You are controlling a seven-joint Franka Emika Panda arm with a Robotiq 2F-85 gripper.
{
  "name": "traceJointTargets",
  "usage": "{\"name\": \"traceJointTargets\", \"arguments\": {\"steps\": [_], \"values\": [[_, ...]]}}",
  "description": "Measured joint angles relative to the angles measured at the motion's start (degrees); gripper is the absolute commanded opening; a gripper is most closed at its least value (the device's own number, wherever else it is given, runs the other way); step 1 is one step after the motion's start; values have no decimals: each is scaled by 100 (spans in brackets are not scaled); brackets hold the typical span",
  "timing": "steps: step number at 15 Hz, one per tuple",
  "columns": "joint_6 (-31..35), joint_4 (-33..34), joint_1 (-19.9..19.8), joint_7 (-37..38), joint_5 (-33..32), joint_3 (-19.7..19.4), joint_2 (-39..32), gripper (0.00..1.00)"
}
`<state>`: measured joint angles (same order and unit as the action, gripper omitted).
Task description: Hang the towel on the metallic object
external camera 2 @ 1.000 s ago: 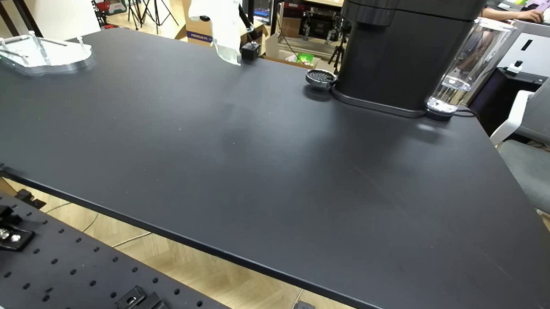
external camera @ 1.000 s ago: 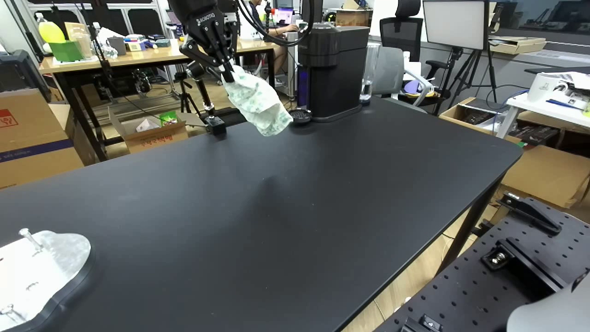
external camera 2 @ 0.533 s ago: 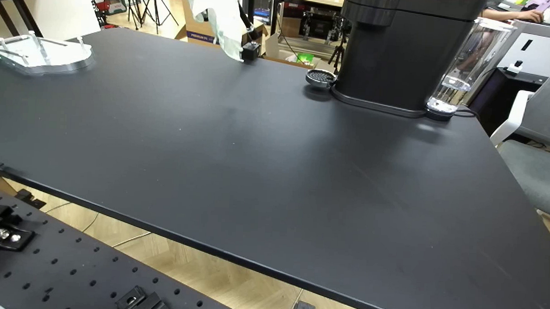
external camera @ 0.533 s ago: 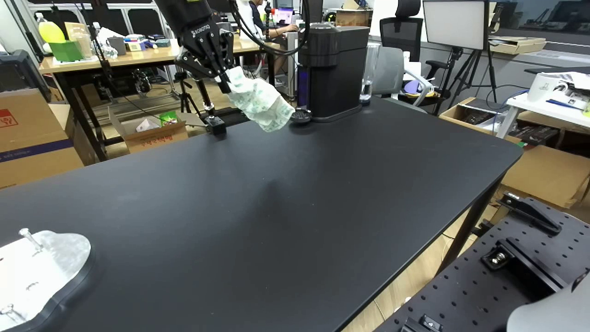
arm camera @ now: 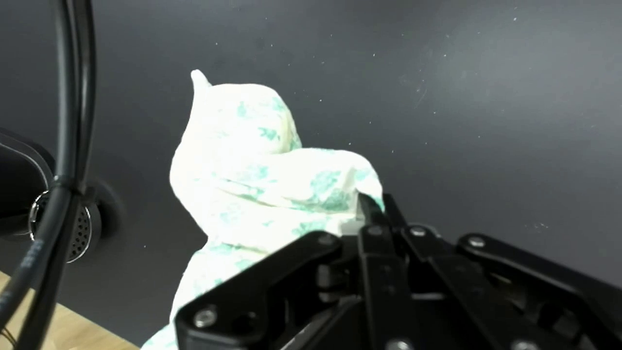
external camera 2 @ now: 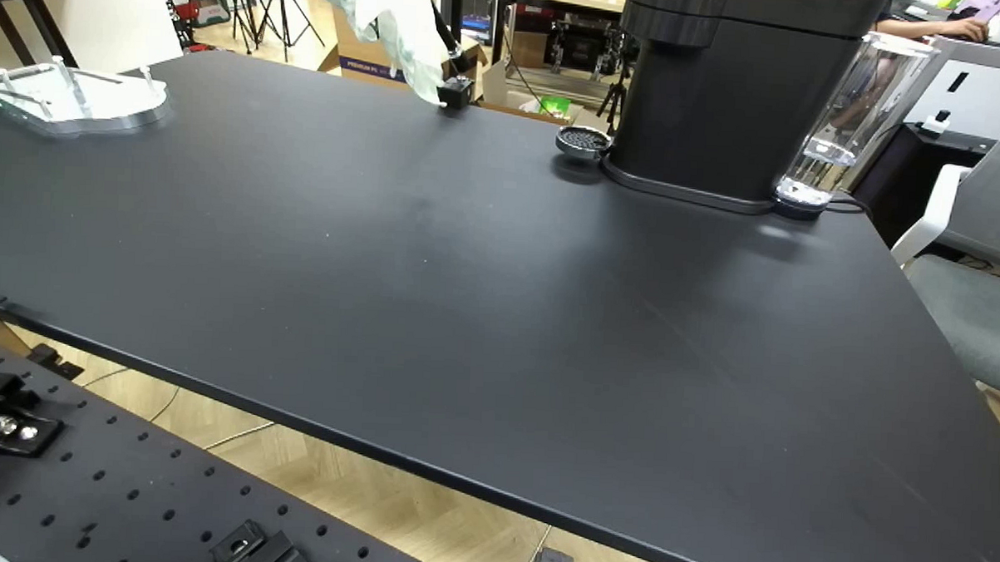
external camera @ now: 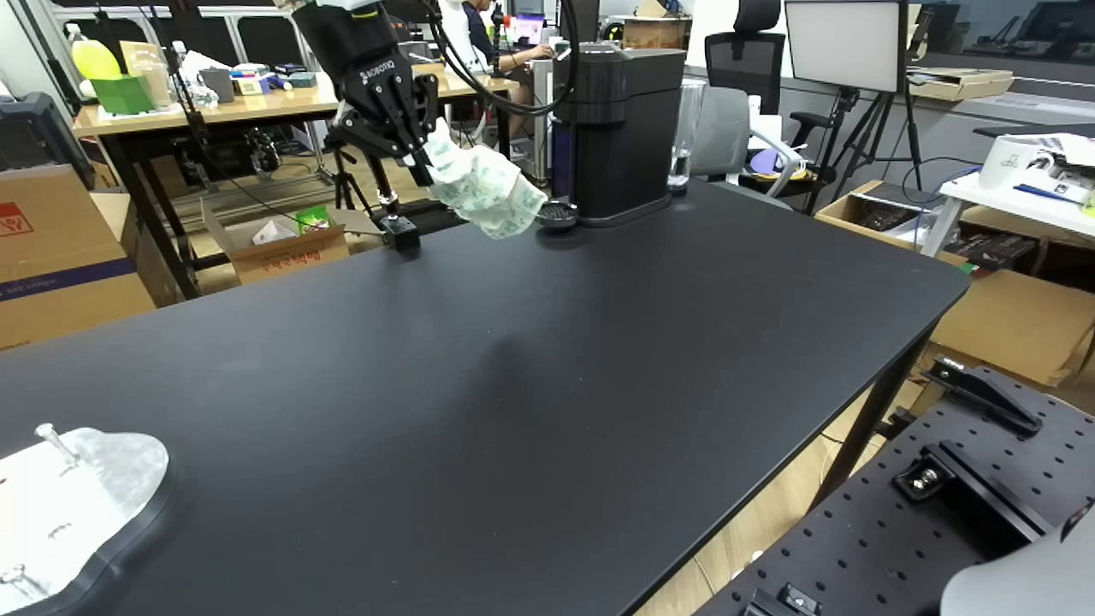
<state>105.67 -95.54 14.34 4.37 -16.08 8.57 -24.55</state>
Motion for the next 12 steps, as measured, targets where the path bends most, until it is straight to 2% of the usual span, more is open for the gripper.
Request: {"name": "traceJointTargets", "arguments": {"steps": [3, 4, 5, 12], "values": [[0, -82, 0, -1, 23, 0, -3, 1], [0, -102, 0, -1, 26, 0, -3, 27], [0, -118, 0, -1, 31, 0, -3, 28], [0, -129, 1, -5, 40, 1, 1, 75]]}}
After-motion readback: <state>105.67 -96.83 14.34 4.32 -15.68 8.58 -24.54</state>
